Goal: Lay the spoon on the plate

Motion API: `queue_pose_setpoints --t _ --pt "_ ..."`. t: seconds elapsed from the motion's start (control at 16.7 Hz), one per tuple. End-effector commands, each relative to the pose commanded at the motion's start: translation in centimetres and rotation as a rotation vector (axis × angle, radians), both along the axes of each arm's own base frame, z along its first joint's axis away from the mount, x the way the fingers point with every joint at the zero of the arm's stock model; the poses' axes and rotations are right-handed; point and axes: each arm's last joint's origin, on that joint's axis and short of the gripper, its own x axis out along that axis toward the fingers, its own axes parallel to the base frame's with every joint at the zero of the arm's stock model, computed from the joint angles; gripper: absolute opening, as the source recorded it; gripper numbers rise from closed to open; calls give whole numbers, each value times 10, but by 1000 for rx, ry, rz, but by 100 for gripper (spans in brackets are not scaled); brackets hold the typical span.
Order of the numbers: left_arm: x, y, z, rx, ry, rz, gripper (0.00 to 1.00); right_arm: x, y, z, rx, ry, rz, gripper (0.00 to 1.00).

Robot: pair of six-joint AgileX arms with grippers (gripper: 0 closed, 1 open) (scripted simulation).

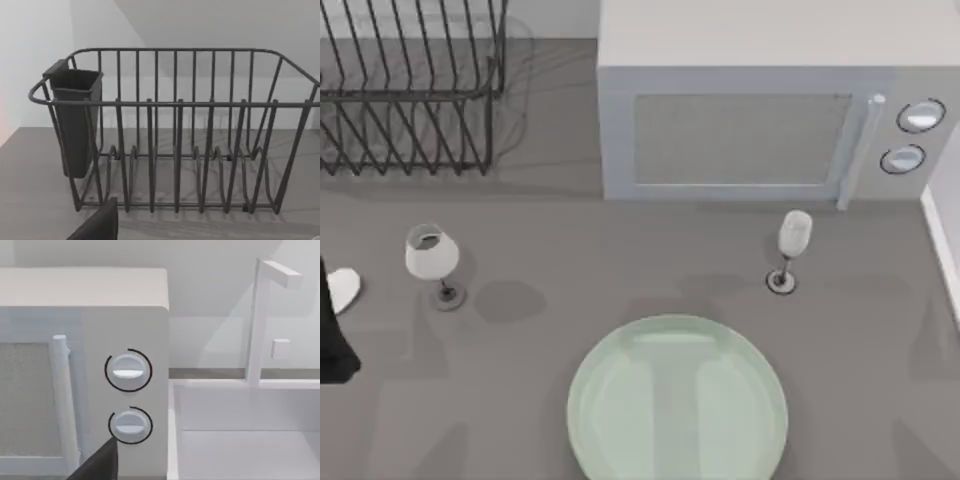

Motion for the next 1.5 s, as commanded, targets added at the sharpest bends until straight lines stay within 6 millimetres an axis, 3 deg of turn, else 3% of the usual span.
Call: queue_pose_setpoints --t 0.3,0.6,0.84,1.02,1.26,1.5 --pt "1 2 11 51 46 13 100 0 0 0 0 0 0 100" --pt "17 10 45 248 331 30 100 0 0 0 0 0 0 100" --pt "53 23 67 428 692 -44 100 0 0 0 0 0 0 100" --pt "91 38 70 532 970 -169 100 0 0 0 0 0 0 100" --pt "140 63 58 595 1269 -378 100 0 0 0 0 0 0 100" --pt "173 88 39 596 1444 -534 100 0 0 0 0 0 0 100"
